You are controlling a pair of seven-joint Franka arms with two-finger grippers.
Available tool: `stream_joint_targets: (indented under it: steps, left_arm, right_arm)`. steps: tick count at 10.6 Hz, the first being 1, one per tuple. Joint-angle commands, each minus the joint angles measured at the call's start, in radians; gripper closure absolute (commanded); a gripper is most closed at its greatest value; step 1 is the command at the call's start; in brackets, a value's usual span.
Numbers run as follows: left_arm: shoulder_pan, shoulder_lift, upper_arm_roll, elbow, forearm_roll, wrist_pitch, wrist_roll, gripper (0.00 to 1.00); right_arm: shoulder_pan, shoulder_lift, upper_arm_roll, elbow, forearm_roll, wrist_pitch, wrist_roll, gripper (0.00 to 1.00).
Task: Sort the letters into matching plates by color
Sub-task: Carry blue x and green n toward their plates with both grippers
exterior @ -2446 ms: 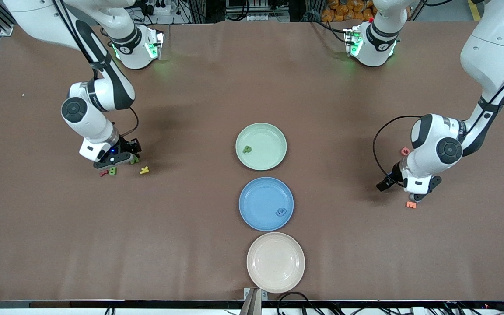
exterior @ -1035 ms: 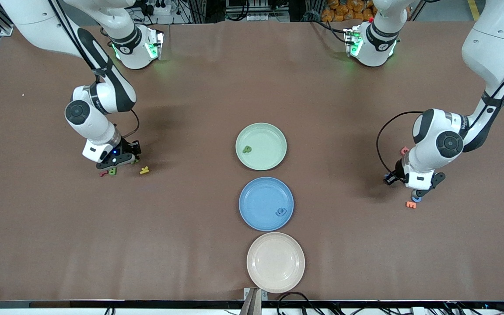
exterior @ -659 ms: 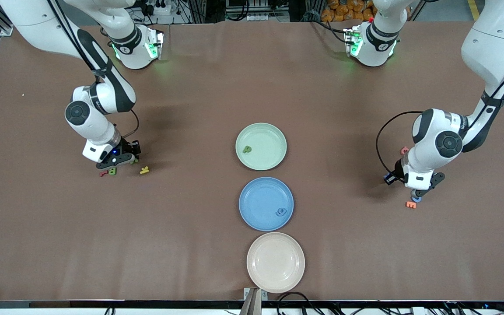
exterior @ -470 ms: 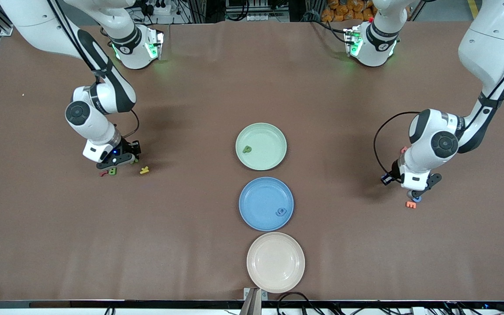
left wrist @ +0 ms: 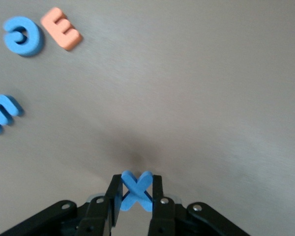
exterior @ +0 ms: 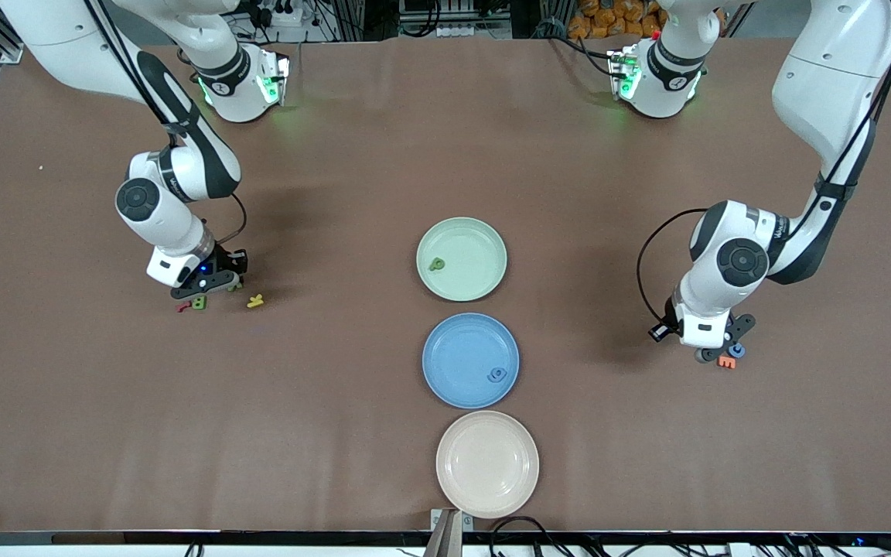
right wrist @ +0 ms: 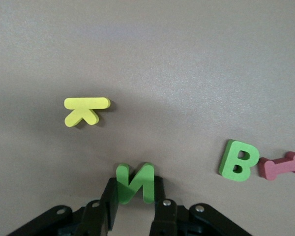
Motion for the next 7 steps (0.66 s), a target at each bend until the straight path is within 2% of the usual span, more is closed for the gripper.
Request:
stream_joint_targets:
  steps: [1, 2, 4, 7]
  left_arm:
    - [-0.082, -0.020, 0.015, 0.041, -0.083, -0.026, -0.056, 1.00]
    - [-0.110, -0.025, 0.015, 0.066, -0.092, -0.058, -0.090, 1.00]
    - [-0.115, -0.022, -0.039, 0.155, -0.123, -0.154, -0.131, 1.00]
    - [-0.157, 0.007, -0.070, 0.219, -0.148, -0.156, -0.154, 1.00]
  right_arm:
    - [-0.018, -0.022, 0.013, -0.003, -0.011, 0.003, 0.019, 1.00]
    - [-0.018, -0.039, 0.014, -0.001, -0.009, -0.018, 0.020, 1.00]
    - [-0.015, -0.076, 0.016, -0.001, -0.006, -0.057, 0.034, 1.00]
    - [-0.013, -0.110, 0.042, 0.005, -0.005, -0.100, 0.077, 1.00]
